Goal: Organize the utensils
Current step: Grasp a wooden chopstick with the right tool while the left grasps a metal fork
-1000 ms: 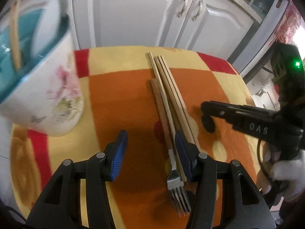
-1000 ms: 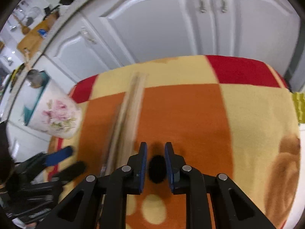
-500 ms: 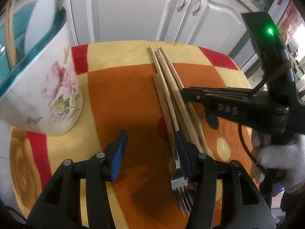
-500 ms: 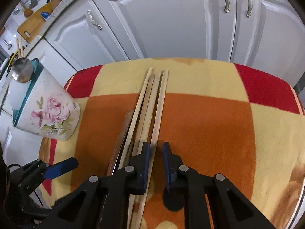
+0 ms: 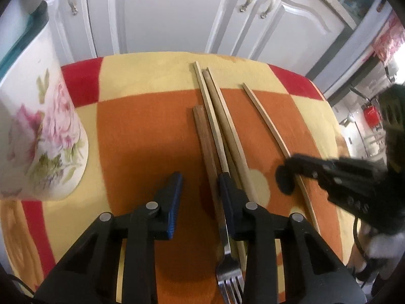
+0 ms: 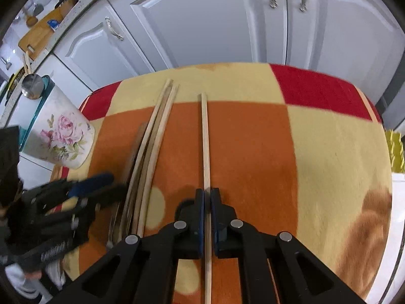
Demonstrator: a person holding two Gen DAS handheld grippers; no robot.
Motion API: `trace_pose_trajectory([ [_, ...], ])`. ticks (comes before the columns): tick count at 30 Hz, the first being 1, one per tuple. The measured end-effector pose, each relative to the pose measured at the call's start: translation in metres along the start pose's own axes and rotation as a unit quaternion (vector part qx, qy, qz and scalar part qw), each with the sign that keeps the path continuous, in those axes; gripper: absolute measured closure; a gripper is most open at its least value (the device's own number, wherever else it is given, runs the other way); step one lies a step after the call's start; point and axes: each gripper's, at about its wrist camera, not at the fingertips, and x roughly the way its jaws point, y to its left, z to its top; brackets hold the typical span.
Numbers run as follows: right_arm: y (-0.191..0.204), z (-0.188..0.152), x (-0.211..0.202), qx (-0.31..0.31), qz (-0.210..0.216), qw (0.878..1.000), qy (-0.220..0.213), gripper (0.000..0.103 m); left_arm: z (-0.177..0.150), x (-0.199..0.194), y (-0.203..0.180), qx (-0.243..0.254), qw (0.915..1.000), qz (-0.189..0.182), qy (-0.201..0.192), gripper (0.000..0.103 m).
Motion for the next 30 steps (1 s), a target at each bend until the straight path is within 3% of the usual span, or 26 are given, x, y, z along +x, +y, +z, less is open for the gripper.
trace_pose_trajectory([
  [4, 0.000, 0.002, 0.002, 0.015, 0.012, 1.000, -0.004, 0.098, 0.006, 0.003, -0.004, -0.001, 0.9999, 0.012, 0.001, 0.076],
  [6, 0.005, 0.003, 0.003, 0.006, 0.010, 1.000, -0.007, 0.098, 0.004, 0.001, 0.000, -0.006, 1.0000, 0.000, 0.002, 0.094],
  [10, 0.006, -0.007, 0.000, 0.008, 0.026, 1.000, -0.001, 0.098, -0.011, -0.010, 0.011, -0.007, 0.9998, -0.019, 0.009, 0.095],
  [14, 0.006, -0.041, -0.012, 0.003, 0.057, 0.998, 0.030, 0.098, -0.036, -0.027, 0.021, 0.003, 0.9994, -0.023, 0.025, 0.096],
  [17, 0.011, -0.053, -0.019, -0.011, 0.053, 0.997, 0.048, 0.097, -0.046, -0.033, 0.022, 0.013, 0.9992, -0.015, 0.035, 0.095],
  [18, 0.013, -0.052, -0.020, -0.013, 0.048, 0.998, 0.045, 0.092, -0.045, -0.033, 0.021, 0.015, 0.9991, -0.011, 0.037, 0.095],
  [20, 0.017, -0.041, -0.018, -0.016, 0.031, 0.999, 0.032, 0.069, -0.040, -0.031, 0.018, 0.020, 0.9991, 0.003, 0.036, 0.084],
  [23, 0.023, -0.020, -0.012, -0.011, 0.025, 1.000, 0.015, 0.069, -0.028, -0.027, 0.015, 0.021, 0.9995, 0.010, 0.023, 0.069],
  [24, 0.023, -0.013, -0.007, -0.012, 0.025, 1.000, 0.013, 0.070, -0.024, -0.023, 0.013, 0.024, 0.9994, 0.013, 0.023, 0.069],
  [27, 0.031, 0.005, 0.009, -0.034, 0.003, 0.999, 0.012, 0.085, -0.015, -0.013, 0.006, 0.046, 0.9982, 0.035, 0.013, 0.070],
  [29, 0.037, 0.016, 0.015, -0.057, -0.014, 0.998, 0.010, 0.098, -0.013, -0.011, 0.002, 0.064, 0.9968, 0.047, 0.008, 0.093],
  [30, 0.036, 0.018, 0.015, -0.060, -0.015, 0.998, 0.013, 0.098, -0.013, -0.011, 0.004, 0.062, 0.9975, 0.034, 0.011, 0.093],
])
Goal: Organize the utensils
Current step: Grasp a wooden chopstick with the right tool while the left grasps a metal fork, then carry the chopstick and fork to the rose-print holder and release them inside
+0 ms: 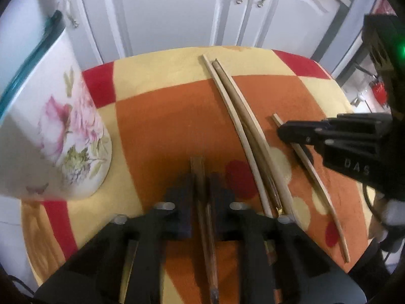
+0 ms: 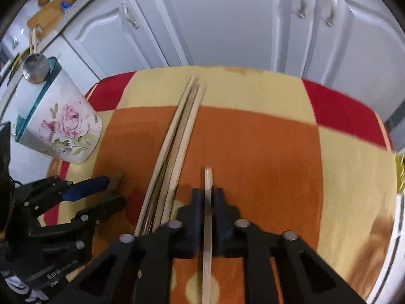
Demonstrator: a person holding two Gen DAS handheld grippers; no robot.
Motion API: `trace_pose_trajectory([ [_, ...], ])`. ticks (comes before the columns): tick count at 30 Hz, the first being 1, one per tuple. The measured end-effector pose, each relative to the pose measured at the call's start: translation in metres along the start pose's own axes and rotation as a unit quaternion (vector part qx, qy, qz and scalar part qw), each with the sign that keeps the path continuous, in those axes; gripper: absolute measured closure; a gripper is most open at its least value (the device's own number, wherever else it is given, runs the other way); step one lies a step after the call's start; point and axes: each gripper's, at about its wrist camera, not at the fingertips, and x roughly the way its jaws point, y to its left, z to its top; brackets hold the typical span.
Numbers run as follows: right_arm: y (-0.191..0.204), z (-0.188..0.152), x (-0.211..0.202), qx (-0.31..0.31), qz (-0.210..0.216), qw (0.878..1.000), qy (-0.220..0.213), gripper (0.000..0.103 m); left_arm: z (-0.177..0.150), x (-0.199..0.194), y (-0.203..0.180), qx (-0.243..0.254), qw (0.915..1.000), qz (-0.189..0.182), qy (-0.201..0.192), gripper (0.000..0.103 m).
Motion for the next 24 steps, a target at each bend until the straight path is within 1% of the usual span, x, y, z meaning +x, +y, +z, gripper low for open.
trace_pose_trajectory([
  [2, -0.002, 0.001, -0.006, 0.002, 0.014, 1.000, 0.001, 0.098, -0.002, -0.009, 0.010, -0.020, 0.9992, -0.035, -0.003, 0.094],
  [3, -0.003, 0.000, -0.013, 0.002, 0.025, 1.000, -0.006, 0.098, -0.004, -0.018, 0.014, -0.025, 0.9986, -0.045, -0.011, 0.094],
  [6, -0.006, -0.004, -0.051, 0.012, 0.061, 0.997, -0.048, 0.098, -0.010, -0.052, 0.024, -0.030, 0.9965, -0.067, -0.039, 0.094],
  [7, -0.005, -0.006, -0.067, 0.012, 0.080, 0.995, -0.066, 0.098, -0.014, -0.067, 0.028, -0.031, 0.9956, -0.074, -0.049, 0.094],
  [9, -0.002, -0.011, -0.092, 0.010, 0.095, 0.991, -0.090, 0.098, -0.019, -0.089, 0.030, -0.030, 0.9936, -0.087, -0.065, 0.094],
  [14, 0.015, -0.021, -0.141, -0.009, 0.124, 0.983, -0.133, 0.098, -0.039, -0.146, 0.034, -0.022, 0.9895, -0.099, -0.103, 0.094],
  [18, 0.027, -0.026, -0.166, -0.017, 0.131, 0.978, -0.162, 0.098, -0.054, -0.179, 0.038, -0.020, 0.9866, -0.103, -0.125, 0.094],
  [20, 0.033, -0.027, -0.177, -0.024, 0.132, 0.976, -0.172, 0.098, -0.060, -0.194, 0.043, -0.020, 0.9857, -0.099, -0.135, 0.094],
  [24, 0.048, -0.019, -0.190, -0.041, 0.133, 0.973, -0.186, 0.098, -0.067, -0.227, 0.053, -0.020, 0.9828, -0.101, -0.153, 0.094],
])
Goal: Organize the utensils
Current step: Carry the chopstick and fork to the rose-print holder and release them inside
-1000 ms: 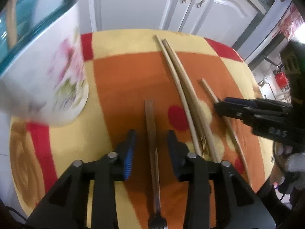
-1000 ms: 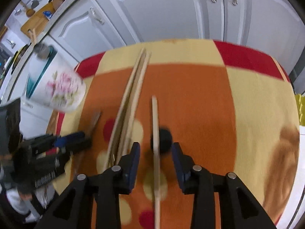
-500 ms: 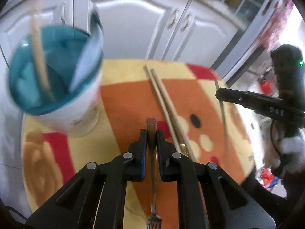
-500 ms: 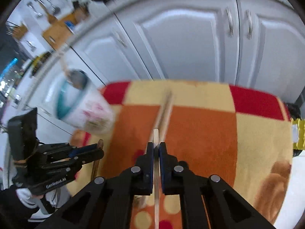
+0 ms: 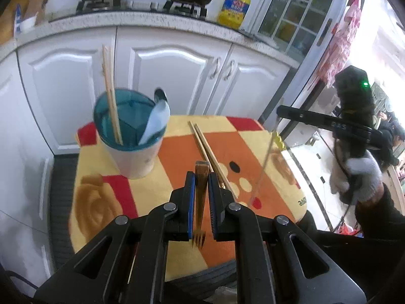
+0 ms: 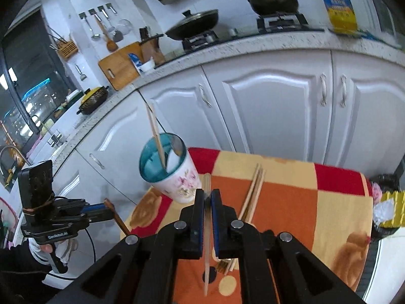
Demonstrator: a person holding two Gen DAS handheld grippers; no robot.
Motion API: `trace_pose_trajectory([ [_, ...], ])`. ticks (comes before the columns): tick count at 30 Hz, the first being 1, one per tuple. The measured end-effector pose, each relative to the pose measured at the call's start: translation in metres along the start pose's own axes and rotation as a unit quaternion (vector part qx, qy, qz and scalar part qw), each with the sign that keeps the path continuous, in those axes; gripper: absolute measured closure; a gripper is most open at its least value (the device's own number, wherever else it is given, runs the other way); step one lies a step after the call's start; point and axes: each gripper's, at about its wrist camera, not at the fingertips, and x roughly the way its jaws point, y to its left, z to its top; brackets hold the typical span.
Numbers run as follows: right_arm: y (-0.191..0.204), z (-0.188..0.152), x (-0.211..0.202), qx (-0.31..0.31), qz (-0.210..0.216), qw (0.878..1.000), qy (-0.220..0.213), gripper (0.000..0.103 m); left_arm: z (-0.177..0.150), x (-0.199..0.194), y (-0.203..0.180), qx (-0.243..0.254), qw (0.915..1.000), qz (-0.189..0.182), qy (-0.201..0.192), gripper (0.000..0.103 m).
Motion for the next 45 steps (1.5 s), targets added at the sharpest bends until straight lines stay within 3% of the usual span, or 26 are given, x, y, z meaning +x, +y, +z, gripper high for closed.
trace_pose_trajectory([
  [5, 0.019, 0.029, -0.012, -0.017, 0.010, 0.999, -0.030, 0.098, 0.023, -0.041, 0.002, 0.002, 0.9993, -0.005, -0.038, 0.094],
  [13, 0.063, 0.093, -0.018, -0.053, 0.035, 0.994, -0.086, 0.098, 0.085, -0.083, 0.018, 0.008, 0.9931, 0.039, -0.110, 0.094],
  [21, 0.100, 0.154, 0.018, -0.082, 0.035, 0.992, -0.089, 0.098, 0.127, -0.068, 0.056, 0.002, 0.9872, 0.088, -0.133, 0.094],
  [27, 0.115, 0.186, 0.059, -0.092, 0.023, 0.990, -0.102, 0.098, 0.130, -0.038, 0.083, -0.009, 0.9866, 0.111, -0.120, 0.094],
  [32, 0.117, 0.191, 0.105, -0.110, -0.003, 0.989, -0.096, 0.098, 0.118, -0.008, 0.089, -0.009, 0.9886, 0.118, -0.094, 0.094],
  [39, 0.101, 0.170, 0.168, -0.099, 0.000, 0.995, -0.026, 0.098, 0.100, 0.027, 0.097, -0.019, 0.9896, 0.128, -0.063, 0.094],
  [45, 0.084, 0.151, 0.197, -0.072, 0.011, 0.997, 0.019, 0.098, 0.091, 0.043, 0.103, -0.033, 0.9887, 0.136, -0.053, 0.094],
])
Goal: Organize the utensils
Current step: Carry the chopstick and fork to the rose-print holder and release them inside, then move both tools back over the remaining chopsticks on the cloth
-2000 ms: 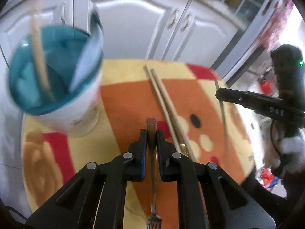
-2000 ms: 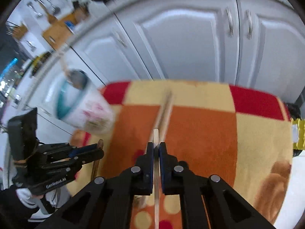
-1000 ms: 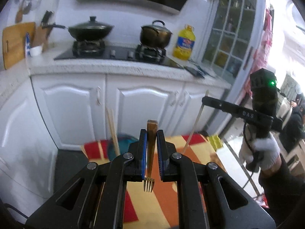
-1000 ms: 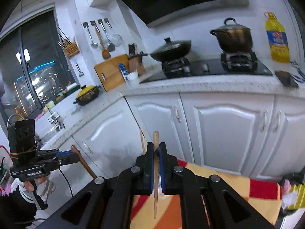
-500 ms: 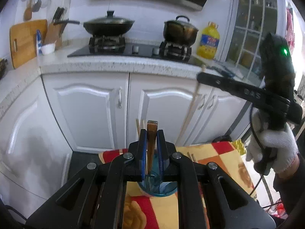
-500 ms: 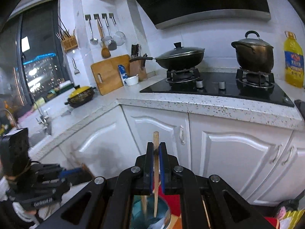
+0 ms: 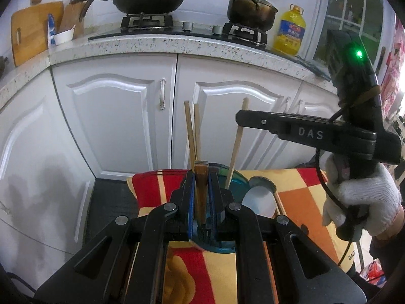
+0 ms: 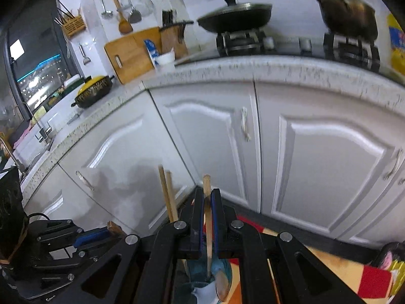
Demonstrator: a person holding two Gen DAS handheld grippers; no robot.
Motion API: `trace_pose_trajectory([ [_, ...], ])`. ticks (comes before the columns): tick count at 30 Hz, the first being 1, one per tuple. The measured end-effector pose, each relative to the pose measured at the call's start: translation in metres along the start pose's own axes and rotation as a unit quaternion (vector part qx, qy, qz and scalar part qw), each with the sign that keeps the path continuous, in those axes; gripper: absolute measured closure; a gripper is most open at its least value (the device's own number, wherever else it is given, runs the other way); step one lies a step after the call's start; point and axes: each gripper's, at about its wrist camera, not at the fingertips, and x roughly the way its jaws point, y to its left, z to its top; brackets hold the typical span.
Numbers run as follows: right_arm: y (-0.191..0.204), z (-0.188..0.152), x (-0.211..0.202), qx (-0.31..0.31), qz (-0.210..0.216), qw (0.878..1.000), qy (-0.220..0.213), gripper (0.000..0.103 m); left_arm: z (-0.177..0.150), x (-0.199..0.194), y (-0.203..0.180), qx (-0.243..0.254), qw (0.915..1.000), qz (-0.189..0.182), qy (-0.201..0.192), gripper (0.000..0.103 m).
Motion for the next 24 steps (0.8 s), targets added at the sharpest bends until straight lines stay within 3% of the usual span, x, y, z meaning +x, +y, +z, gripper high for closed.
trace_pose_trajectory([
  [3, -0.006, -0.006, 0.002, 0.015, 0.011, 1.000, 0.009, 0.098, -0.001, 0.000, -0.002, 0.000, 1.0000, 0.008, -0.005, 0.094],
  [7, -0.010, -0.013, -0.007, 0.025, 0.015, 1.000, 0.002, 0.072, -0.003, -0.001, -0.006, -0.008, 1.0000, 0.006, -0.002, 0.089],
  [10, -0.011, -0.018, -0.016, 0.034, 0.019, 0.999, -0.001, 0.071, -0.005, -0.003, -0.006, -0.018, 0.9998, 0.002, 0.001, 0.074],
  [14, -0.016, -0.029, -0.028, 0.044, 0.021, 0.999, -0.002, 0.071, -0.011, -0.007, -0.011, -0.020, 0.9998, 0.010, 0.000, 0.064],
  [24, -0.019, -0.062, -0.058, 0.055, 0.007, 0.998, -0.006, 0.071, -0.025, -0.020, -0.033, -0.008, 0.9987, 0.049, -0.008, 0.056],
])
